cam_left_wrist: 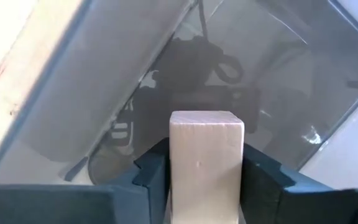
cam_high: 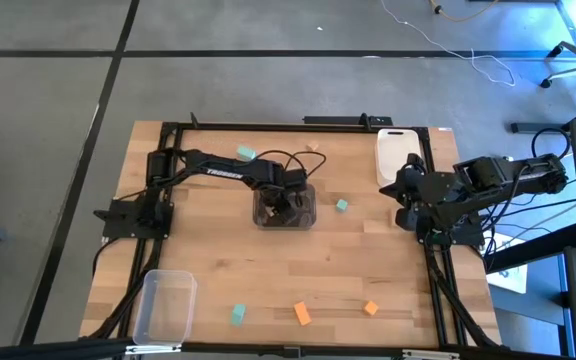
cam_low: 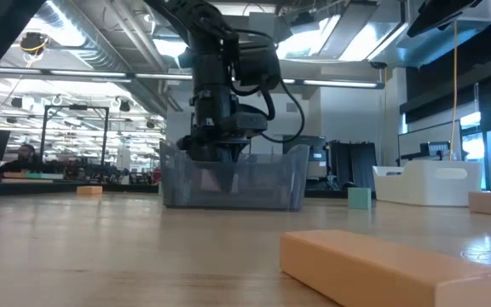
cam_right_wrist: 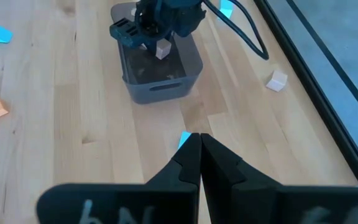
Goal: Sort & place blocks by color
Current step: Put the left brown block into the black bin, then put the right blue block into the white bin
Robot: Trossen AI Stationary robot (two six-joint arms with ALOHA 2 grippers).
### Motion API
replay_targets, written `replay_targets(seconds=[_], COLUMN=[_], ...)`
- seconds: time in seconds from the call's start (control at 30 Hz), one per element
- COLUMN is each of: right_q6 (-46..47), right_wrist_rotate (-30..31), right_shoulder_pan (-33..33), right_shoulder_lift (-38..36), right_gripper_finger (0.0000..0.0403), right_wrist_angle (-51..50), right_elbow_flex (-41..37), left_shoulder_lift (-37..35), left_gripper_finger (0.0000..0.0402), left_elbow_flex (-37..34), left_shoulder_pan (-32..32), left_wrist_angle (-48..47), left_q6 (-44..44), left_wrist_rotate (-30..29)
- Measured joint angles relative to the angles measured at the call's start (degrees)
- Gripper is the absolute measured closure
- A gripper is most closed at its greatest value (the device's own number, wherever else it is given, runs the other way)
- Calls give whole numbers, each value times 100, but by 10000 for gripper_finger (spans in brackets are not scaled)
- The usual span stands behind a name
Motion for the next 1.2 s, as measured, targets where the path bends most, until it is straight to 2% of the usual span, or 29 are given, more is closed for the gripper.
replay_targets(seconds=[0.13,0.43,0.63,0.7,1.0,1.1,1.2], right_q6=[-16,-5,-5,-10,117,414,749], right_wrist_rotate=[0,0,0,-2,3,2,7], right_shoulder_pan=[0,0,0,0,0,-70,-198], right_shoulder_lift=[0,0,2,2,7,7,7], right_gripper_finger=[393,393,393,393,392,380,350], right_wrist_angle=[1,27,27,47,64,62,-21], right_elbow_flex=[0,0,-1,-2,-2,-2,-2], left_shoulder_lift=[0,0,-105,-150,-286,-313,-398], left_gripper_finger=[229,223,222,222,222,222,222], left_elbow_flex=[0,155,900,1213,2647,3033,3271], left_shoulder_pan=[13,2,-84,-86,-90,-121,-146], left_wrist_angle=[-1,-25,-63,-350,-1303,-1627,-1974], left_q6=[2,3,272,391,892,976,981], left_wrist_rotate=[-6,81,39,32,-605,-735,-877])
